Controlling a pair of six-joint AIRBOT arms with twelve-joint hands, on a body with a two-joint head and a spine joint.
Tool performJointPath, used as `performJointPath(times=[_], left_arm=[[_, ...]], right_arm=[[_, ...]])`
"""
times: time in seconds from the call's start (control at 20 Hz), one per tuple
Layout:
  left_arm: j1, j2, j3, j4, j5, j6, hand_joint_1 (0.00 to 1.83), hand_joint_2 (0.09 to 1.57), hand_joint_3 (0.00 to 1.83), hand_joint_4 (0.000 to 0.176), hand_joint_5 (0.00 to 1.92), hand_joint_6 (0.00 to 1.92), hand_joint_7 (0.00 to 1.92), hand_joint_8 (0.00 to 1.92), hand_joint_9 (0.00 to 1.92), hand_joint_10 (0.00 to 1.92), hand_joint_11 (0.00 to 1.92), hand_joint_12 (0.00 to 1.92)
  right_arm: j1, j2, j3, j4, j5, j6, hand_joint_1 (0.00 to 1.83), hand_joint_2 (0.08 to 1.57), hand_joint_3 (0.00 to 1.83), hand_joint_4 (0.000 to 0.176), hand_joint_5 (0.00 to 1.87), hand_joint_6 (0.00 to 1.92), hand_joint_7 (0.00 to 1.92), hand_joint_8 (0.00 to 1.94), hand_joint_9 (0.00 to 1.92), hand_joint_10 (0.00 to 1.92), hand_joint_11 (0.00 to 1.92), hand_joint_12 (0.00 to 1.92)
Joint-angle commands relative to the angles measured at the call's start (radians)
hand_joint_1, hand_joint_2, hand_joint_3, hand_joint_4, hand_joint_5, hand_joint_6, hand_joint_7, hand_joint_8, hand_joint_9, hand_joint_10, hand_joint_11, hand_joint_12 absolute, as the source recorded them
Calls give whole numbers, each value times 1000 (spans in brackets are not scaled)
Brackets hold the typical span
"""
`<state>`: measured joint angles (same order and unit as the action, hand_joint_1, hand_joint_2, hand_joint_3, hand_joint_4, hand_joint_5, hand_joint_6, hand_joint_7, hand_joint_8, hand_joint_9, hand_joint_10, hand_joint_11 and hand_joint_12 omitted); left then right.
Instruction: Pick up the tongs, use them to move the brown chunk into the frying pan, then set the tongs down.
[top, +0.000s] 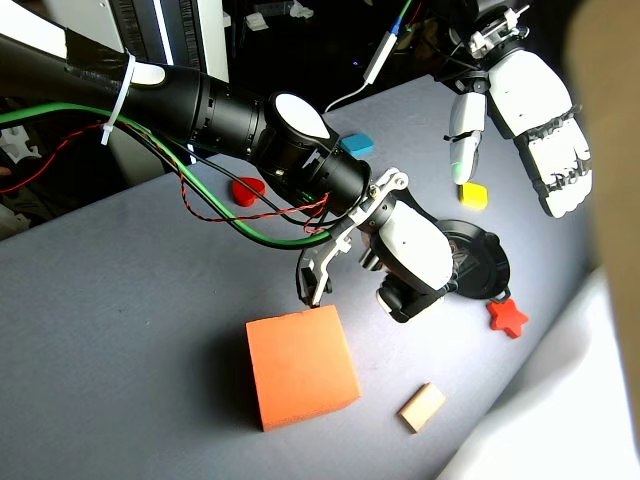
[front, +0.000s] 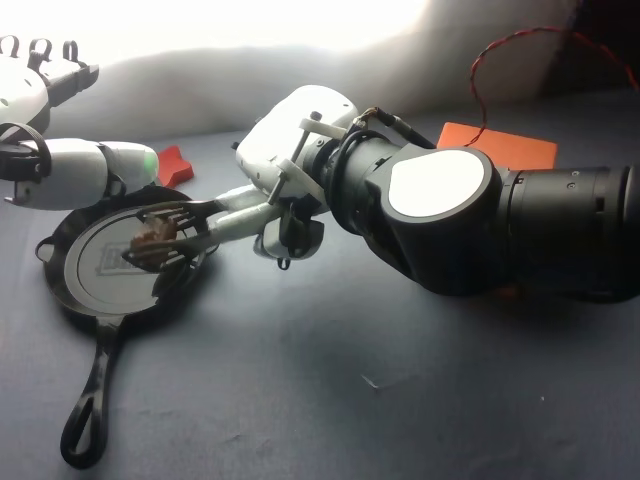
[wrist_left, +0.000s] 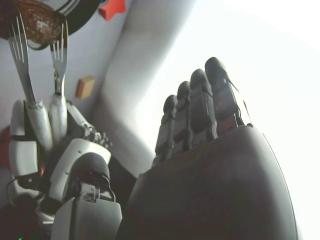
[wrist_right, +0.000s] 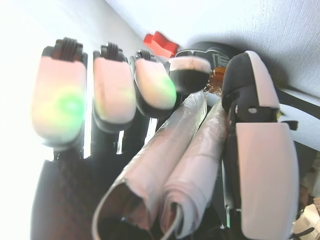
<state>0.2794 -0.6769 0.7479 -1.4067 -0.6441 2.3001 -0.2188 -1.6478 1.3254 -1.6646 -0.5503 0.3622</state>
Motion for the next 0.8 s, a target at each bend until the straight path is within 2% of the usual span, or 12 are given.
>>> performJointPath(times=[0.0,0.05,0.1,0.15,0.2,0.35,0.5,0.6,0.75], left_arm=[[-10,3,6,58,-52,1,0,1200,0,0,46,0,84,0,93,2,0,324],[-10,3,6,58,-52,2,0,1210,2,0,29,1,73,0,83,1,0,294],[-10,3,6,58,-52,2,0,1222,5,0,34,3,69,0,77,0,0,262],[-10,3,6,58,-52,2,0,1222,5,0,34,3,69,0,77,0,0,262],[-10,3,6,58,-52,2,0,1214,1,0,41,4,80,3,85,3,0,274],[-10,3,6,58,-52,2,0,1216,2,0,56,5,99,4,99,4,0,305],[-10,3,6,58,-52,2,0,1216,0,0,55,3,89,0,87,0,0,268],[-10,3,6,58,-52,2,0,1215,0,0,64,4,98,1,96,2,0,312],[-10,3,5,58,-52,2,0,1211,0,0,67,3,105,2,108,4,0,348]], right_arm=[[10,2,1,-70,-22,0,473,1485,0,0,989,1543,1245,1646,1284,1915,1307,1921],[10,2,1,-70,-23,0,398,1480,0,0,936,1525,1196,1588,1215,1899,1190,1921],[11,2,1,-70,-23,0,386,1453,0,0,860,1471,1108,1579,1092,1889,959,1921],[11,2,1,-70,-23,-1,386,1453,0,0,860,1471,1108,1579,1092,1889,959,1921],[11,2,1,-70,-24,-2,421,1426,0,0,834,1348,1077,1531,1039,1861,872,1921],[11,2,1,-77,-27,-3,494,1386,0,0,815,1196,1030,1513,964,1865,777,1921],[12,2,0,-77,-31,-4,510,1377,0,0,788,1229,1004,1508,938,1844,753,1921],[12,2,-1,-83,-31,-5,515,1367,0,0,787,1209,1018,1441,945,1799,741,1921],[7,3,-13,-118,-37,-1,504,1367,0,0,781,1198,1000,1439,923,1810,719,1921]])
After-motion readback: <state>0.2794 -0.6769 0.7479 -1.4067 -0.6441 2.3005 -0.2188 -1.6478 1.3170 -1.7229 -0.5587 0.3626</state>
